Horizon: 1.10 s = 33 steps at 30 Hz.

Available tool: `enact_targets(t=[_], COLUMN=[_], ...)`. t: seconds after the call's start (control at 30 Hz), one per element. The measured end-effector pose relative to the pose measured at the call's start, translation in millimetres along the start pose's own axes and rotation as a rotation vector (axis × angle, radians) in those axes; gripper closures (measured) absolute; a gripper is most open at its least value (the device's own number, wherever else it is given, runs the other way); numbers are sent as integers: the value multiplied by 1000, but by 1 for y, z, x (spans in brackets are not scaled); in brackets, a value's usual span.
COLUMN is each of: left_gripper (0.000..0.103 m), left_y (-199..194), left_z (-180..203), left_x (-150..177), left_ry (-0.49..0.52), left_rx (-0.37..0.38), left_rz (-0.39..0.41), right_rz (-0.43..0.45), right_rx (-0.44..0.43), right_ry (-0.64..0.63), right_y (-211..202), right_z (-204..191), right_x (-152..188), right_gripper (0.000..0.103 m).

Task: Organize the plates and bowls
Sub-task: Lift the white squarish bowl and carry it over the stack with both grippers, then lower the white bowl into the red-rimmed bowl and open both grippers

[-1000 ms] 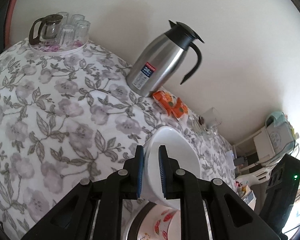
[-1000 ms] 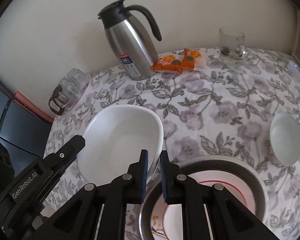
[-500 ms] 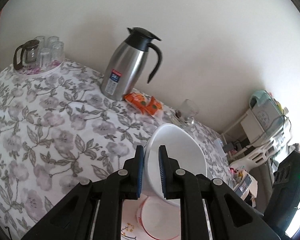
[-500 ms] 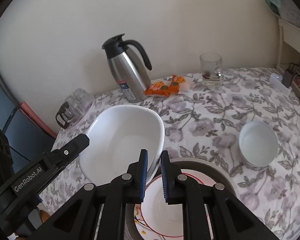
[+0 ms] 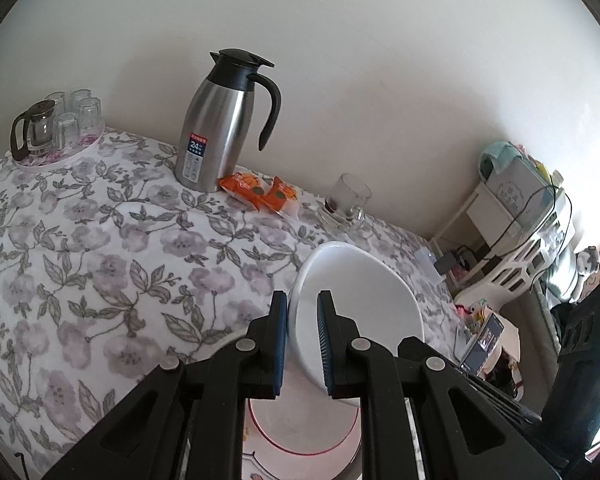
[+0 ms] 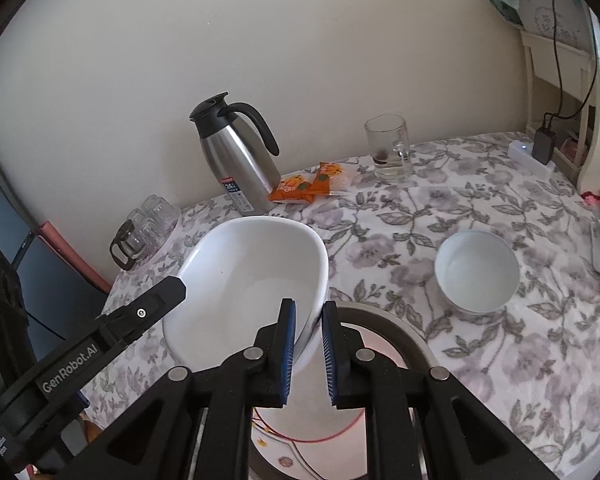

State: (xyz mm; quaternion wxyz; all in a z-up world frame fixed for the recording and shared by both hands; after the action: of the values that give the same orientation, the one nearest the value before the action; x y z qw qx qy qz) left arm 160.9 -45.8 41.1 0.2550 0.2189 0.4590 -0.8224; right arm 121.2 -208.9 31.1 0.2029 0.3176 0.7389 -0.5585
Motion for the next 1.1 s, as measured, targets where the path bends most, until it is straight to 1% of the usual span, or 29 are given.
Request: enact_targets(t=[0.17,0.43,0.77,1.1], left_gripper=[88,88,88,88], left_y=[0,10,24,33], left_z=[2,2,-4,-12], left_x=[11,30,46,52], left_ry=[16,31,40,32], left_rx=[-14,-33,-81,-111], left_rz=[-10,-60,-117,-158], right_rz=[-20,-68,-118,-164], right_rx=[-10,-18,-2,4], right_ry=[7,39,45,45], right_y=[0,9,21,33], right_z=[6,21,28,27], right_x=[12,33,42,49], right_gripper=[87,87,86,86])
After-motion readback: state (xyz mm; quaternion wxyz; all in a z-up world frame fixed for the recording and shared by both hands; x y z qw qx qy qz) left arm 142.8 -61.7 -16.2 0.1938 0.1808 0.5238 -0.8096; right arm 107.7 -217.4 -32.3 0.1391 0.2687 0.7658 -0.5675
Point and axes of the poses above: each gripper's, at about its wrist camera, not at the fingertips, and y roughly the way its jaws point, z to its right, x to its underside, the point moved 4 cm from there along y, roughly the way its jaws point, and after that the axes turned 5 degrees about -y, right-handed, at the moved point
